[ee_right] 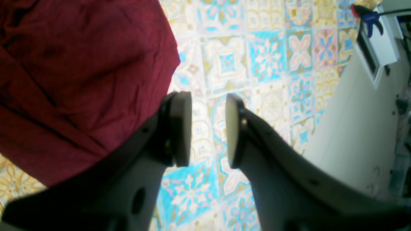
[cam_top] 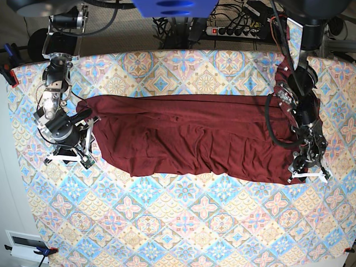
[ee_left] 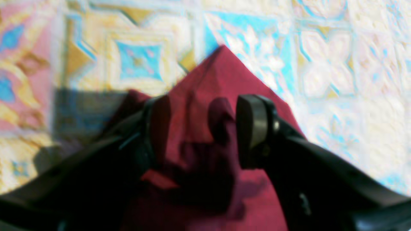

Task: Layout the t-shirt on the table in an organized manner, then fold the t-shirt properly
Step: 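Release the shirt ends and regrasp the hem edges with both grippers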

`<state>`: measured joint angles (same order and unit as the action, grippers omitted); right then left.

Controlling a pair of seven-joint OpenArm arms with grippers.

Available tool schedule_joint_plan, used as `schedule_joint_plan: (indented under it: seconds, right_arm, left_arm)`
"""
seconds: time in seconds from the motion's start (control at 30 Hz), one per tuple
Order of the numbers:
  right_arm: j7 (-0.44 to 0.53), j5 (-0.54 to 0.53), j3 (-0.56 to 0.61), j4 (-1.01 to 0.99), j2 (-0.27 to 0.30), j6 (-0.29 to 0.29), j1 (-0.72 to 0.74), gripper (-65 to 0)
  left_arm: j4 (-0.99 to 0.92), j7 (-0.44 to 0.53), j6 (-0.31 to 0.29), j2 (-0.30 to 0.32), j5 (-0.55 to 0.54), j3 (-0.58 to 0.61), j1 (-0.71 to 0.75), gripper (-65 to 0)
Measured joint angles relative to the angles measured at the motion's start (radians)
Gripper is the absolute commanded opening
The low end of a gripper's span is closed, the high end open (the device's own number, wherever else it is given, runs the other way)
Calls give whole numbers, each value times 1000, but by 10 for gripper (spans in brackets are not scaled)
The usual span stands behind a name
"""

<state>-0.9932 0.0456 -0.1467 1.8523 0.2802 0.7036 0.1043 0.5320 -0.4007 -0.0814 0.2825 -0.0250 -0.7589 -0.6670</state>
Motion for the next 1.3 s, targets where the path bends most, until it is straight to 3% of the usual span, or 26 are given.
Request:
schedule_joint_plan:
  seconds: [0.23, 0.37, 0.57, 0.73, 0.87, 1.0, 1.1, 1.3]
  right_arm:
    - [-2, -51, 1, 4, 4, -2, -66, -475]
    - [-6, -79, 1, 1, 3, 0, -84, -476]
    - [-3, -106, 3, 2, 5, 0, -88, -477]
    - [-5, -115, 3, 32, 8, 0, -88, -476]
    - [4, -121, 3, 47, 9, -1, -130, -476]
    - [-7, -121, 3, 45, 8, 0, -177, -477]
    - [-3, -117, 3, 60, 8, -1, -180, -477]
    - [0, -120, 0, 98, 9, 0, -227, -477]
  left_arm:
    - [617, -412, -32, 14, -252, -6, 222, -329]
    - [955, -550, -28, -15, -340, -11, 420, -329]
    - [1339, -669, -36, -119, -437, -147, 678, -329]
    - [1348, -679, -43, -196, -500, -259, 823, -329]
    - [1246, -675, -41, -213, -534, -334, 862, -329]
    - [1136, -668, -43, -214, -549, -332, 842, -329]
    - [1088, -584, -42, -225, -547, -304, 843, -329]
    - [1020, -505, -47, -229, -558, -241, 828, -329]
